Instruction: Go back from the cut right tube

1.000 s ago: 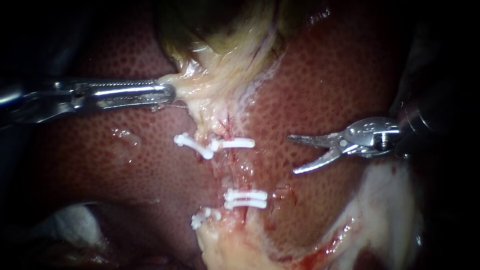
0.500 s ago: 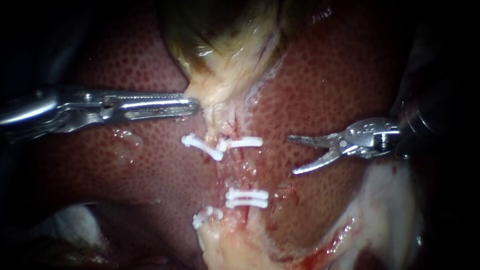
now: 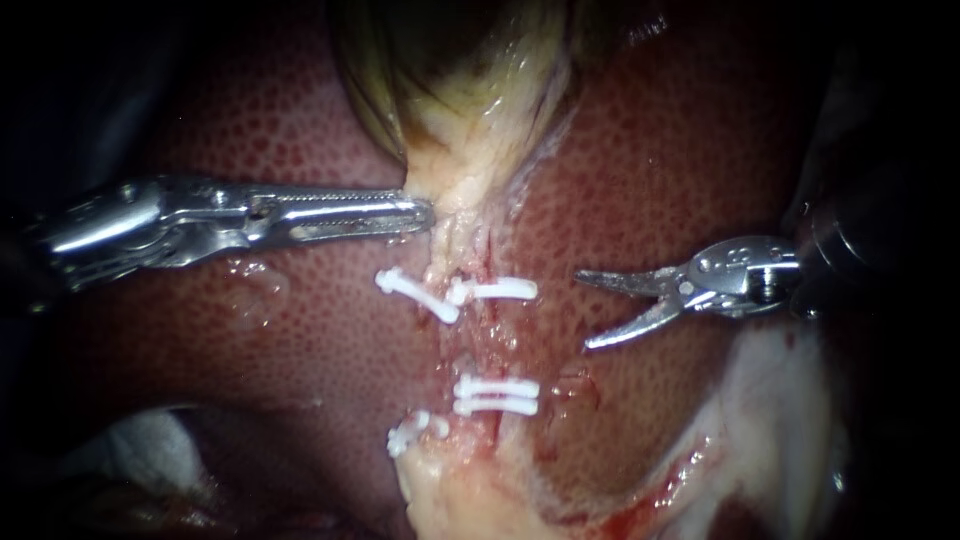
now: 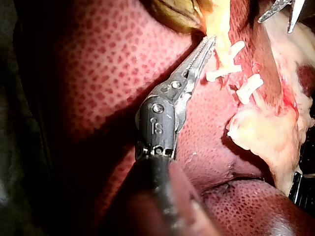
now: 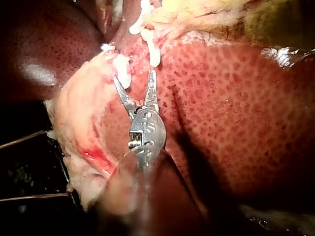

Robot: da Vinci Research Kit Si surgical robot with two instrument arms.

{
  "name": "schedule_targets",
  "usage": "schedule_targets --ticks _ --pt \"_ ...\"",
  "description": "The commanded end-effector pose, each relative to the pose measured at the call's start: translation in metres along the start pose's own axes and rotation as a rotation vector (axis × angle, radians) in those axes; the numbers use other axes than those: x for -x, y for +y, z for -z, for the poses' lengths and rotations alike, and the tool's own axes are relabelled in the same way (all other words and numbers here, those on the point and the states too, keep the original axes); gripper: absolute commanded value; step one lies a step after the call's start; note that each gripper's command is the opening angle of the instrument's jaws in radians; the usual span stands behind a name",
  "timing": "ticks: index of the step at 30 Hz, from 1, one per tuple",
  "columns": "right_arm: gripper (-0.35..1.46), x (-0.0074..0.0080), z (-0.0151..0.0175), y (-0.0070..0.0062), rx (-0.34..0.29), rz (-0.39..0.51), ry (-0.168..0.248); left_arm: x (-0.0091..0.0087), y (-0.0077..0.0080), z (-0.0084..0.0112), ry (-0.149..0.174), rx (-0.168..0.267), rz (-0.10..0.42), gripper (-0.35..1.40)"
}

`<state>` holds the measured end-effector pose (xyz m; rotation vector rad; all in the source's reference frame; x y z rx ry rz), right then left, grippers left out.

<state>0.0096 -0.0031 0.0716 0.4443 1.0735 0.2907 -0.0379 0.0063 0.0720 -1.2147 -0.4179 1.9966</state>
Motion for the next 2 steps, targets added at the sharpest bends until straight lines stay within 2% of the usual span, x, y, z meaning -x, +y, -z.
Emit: schedule_targets --ticks 1,2 --pt "1.43 0.0000 0.0000 0.0000 0.000 0.000 0.000 0.0000 0.0000 0.0000 0.000 0.000 0.000 -0.35" --pt "1.43 0.0000 0.0000 0.0000 0.000 0.000 0.000 0.0000 0.0000 0.0000 0.000 0.000 0.000 -0.35"
